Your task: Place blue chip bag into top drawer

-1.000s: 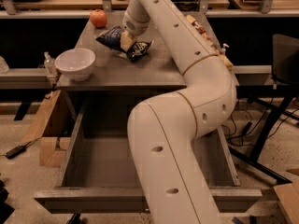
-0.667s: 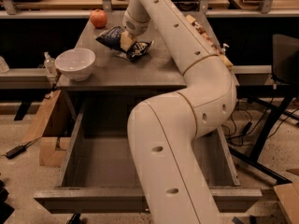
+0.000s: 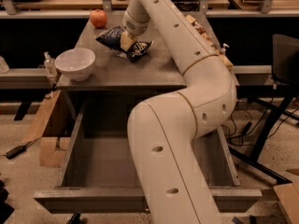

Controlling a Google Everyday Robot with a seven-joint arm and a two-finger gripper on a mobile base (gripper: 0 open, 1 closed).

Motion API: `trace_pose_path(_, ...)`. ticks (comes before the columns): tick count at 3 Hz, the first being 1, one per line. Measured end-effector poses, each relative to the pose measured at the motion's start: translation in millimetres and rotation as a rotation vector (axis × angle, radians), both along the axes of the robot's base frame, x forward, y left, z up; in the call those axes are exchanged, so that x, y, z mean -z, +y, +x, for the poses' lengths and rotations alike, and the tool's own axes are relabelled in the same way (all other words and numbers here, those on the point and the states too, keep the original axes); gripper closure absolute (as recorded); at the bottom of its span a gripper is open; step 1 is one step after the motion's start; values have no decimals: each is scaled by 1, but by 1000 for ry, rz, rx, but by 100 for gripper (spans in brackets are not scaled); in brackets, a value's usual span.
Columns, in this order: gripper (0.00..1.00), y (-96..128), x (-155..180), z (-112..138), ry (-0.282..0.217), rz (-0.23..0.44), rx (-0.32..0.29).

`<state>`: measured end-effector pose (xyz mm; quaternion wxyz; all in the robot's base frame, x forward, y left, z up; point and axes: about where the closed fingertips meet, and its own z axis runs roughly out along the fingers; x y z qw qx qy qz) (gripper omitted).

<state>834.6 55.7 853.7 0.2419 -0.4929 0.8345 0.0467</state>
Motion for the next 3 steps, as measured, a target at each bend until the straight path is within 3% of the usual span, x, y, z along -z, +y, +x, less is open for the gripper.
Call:
trace_pose_path(2,4,2,4,1,3,0,-2)
trace_pose_path(3,100,3,6,2,4,0,-2)
